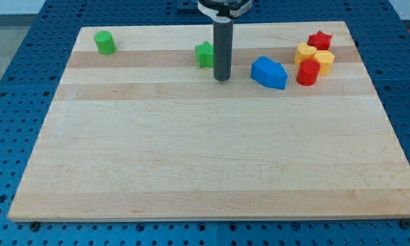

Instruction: Slightly move the green star to left of the board

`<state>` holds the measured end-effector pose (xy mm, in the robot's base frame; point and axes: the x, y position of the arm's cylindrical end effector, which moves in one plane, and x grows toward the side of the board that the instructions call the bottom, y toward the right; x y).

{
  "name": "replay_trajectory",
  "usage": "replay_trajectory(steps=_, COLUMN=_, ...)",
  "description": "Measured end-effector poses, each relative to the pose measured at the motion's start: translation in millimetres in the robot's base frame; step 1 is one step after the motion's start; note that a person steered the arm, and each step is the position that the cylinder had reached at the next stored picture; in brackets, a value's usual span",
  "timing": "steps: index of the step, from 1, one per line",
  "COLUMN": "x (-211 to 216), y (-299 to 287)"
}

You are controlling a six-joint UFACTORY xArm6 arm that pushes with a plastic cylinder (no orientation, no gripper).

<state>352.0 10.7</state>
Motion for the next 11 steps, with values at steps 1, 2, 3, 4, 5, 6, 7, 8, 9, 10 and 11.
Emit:
replay_trajectory(steps=1, x=-12, y=-18)
replay_trajectory(steps=2, x=-16, y=-36)
replay_trajectory(steps=3, x=-9, y=8)
replay_trajectory(steps=4, x=-36, y=44)
replay_trajectory(steps=5, x=-50, y=44)
replay_trajectory(steps=6, x=-74, y=26)
replay_trajectory(steps=7, x=-77, y=13)
replay_trajectory(steps=8, x=-77, y=-3)
replay_trajectory(steps=9, x=-77, y=-27)
replay_trajectory(steps=10, x=-78, y=-52)
replay_trajectory(steps=11, x=-78, y=-77)
